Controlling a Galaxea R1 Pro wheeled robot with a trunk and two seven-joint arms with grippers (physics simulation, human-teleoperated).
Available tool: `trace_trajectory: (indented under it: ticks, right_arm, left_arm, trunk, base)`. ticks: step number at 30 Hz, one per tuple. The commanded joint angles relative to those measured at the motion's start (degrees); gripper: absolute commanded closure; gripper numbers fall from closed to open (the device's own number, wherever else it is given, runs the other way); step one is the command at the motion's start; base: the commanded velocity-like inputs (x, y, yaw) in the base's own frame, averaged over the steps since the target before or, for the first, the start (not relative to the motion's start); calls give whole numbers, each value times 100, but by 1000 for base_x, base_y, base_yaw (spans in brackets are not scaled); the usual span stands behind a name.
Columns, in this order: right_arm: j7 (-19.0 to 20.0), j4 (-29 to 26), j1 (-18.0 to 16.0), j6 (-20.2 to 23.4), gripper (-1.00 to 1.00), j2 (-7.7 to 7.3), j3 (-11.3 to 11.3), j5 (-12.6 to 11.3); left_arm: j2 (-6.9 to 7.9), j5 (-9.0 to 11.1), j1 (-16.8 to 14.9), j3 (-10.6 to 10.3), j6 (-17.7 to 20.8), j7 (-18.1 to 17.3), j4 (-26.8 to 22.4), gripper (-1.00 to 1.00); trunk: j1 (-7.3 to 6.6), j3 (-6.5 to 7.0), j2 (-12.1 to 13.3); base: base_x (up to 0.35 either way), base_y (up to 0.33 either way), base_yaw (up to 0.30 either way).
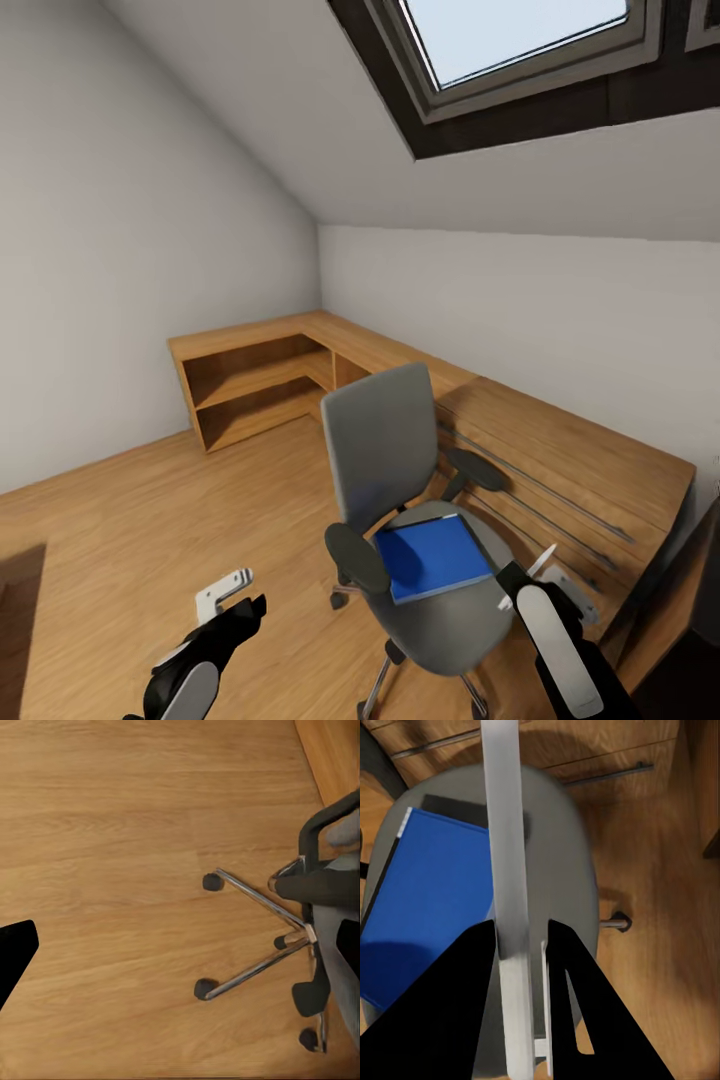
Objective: In the bedroom, organize the workspace by keeping the computer under the desk, ensuring the monitor is on the desk, placing the keyboard on the desk next to the monitor, placing the mouse on the desk next to the keyboard, moving the folder from the swivel chair onto the desk next to the mouse, stacking the notebook on top of the folder with the pen on top of the notebook, and positioning the swivel chair next to the desk.
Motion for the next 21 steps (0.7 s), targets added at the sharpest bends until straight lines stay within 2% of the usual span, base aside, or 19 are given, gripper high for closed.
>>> trace_trajectory:
  ticks: [1,15,21]
  right_arm:
    - [-35,-7,-5,40,100,-5,9,-14]
    - [-29,-7,-5,38,100,-21,-1,-5]
    - [-29,-7,-5,34,100,-46,-8,-5]
  left_arm:
    - [6,32,-5,-28,11,47,-9,-100]
    - [6,32,-5,-125,11,51,1,-100]
    - [6,29,-5,-247,11,62,8,-100]
  trunk:
    - [-22,12,37]
    - [-330,263,599]
    - [-462,371,839]
  base:
    - [0,0,-119]
    - [0,0,-237]
    - [0,0,-262]
